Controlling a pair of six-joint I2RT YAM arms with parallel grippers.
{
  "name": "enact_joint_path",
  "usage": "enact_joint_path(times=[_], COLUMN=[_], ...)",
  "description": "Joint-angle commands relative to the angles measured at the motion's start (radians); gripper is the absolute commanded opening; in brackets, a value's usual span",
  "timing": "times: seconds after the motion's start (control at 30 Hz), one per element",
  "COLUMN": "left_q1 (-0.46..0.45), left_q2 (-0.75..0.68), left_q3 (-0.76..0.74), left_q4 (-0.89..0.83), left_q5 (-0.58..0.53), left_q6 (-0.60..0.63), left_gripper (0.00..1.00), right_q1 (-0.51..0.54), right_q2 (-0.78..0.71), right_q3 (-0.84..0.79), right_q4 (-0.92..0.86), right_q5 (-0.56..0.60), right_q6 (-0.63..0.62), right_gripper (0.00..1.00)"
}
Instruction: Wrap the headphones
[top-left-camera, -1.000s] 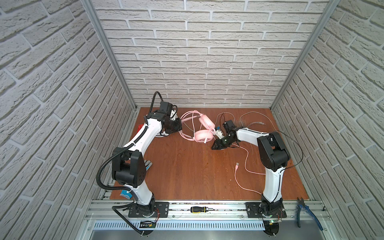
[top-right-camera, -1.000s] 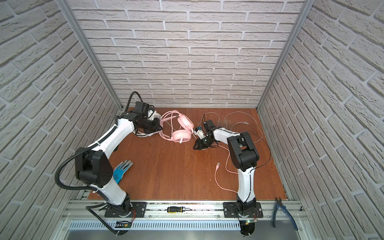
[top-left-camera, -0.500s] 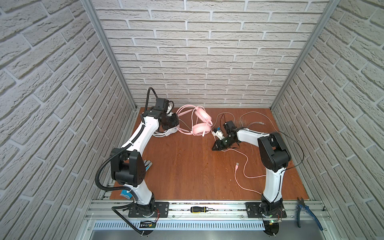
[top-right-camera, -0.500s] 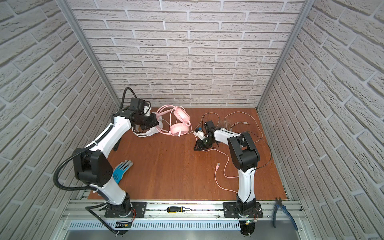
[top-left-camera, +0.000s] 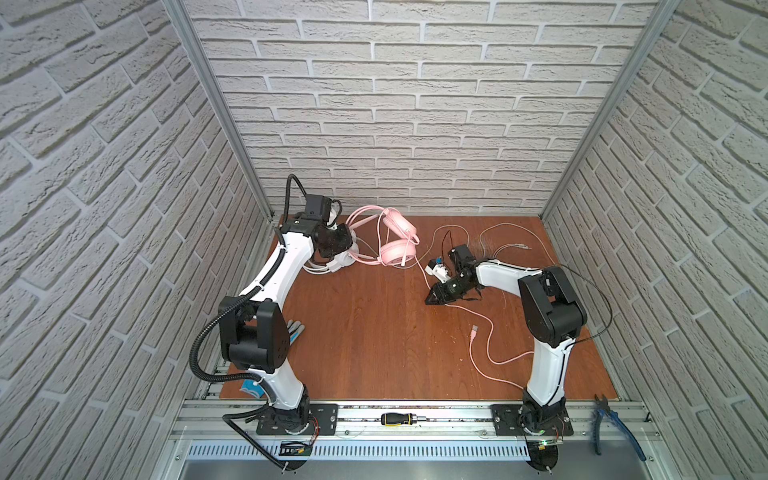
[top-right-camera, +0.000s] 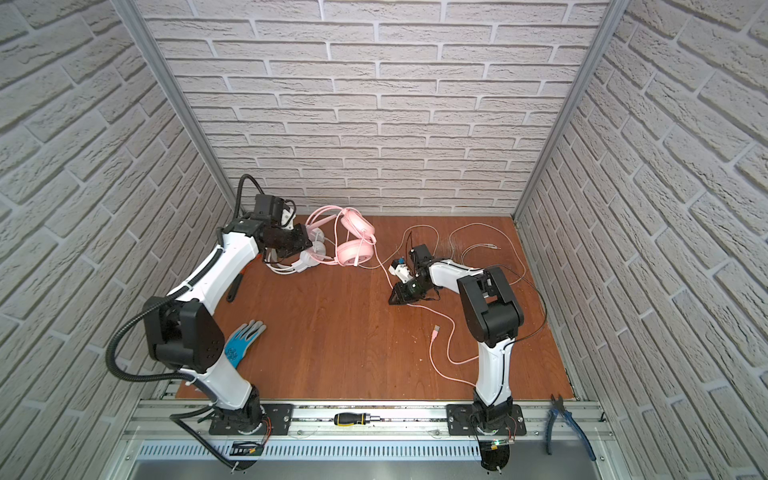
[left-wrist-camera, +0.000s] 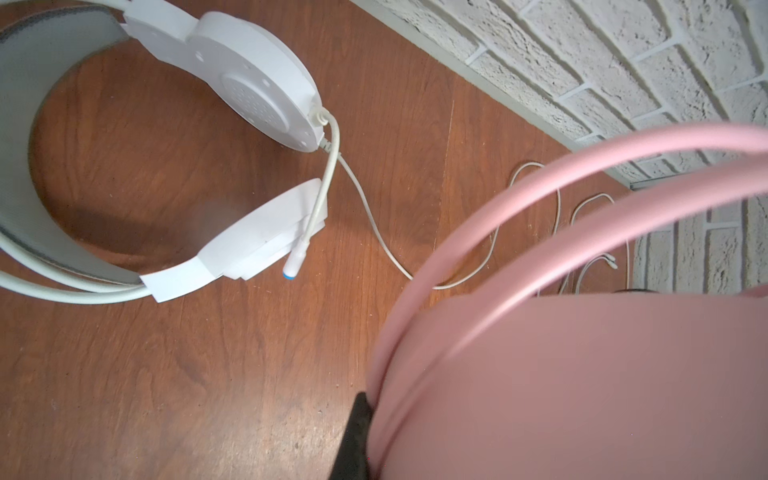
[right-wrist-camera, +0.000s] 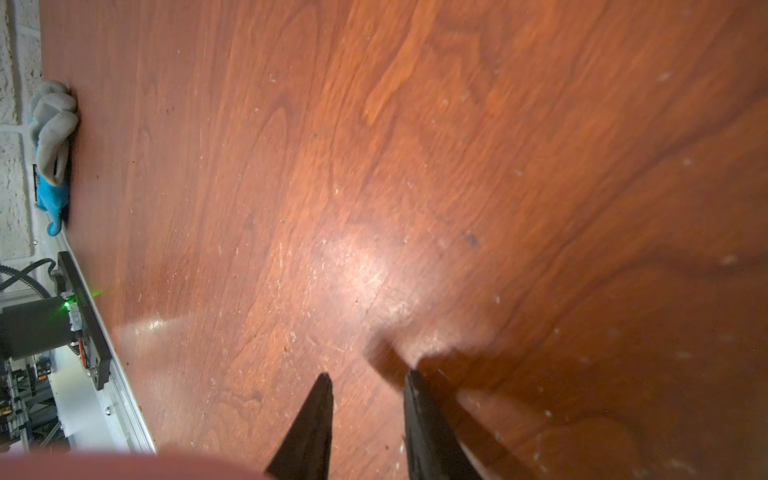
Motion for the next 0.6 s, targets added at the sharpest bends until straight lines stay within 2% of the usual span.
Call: enact_joint_path(times=[0.0,0.57], left_q1=[0.018,0.037], left_q2=[-0.034,-0.018], left_q3=[-0.012,-0.018], left_q4=[0.106,0.143], left_q5=[0.048,0.014], left_q6=[-0.056,-0.108], left_gripper=[0.0,0.0], right_q1=[0.005,0.014], right_q2=[0.038,0.017], right_q3=[-0.058,-0.074], right_q4=[-0.112,-0.128], right_q5=[0.102,0.136], right_q6=[0.013,0.006], right_gripper=[0.33,0.31])
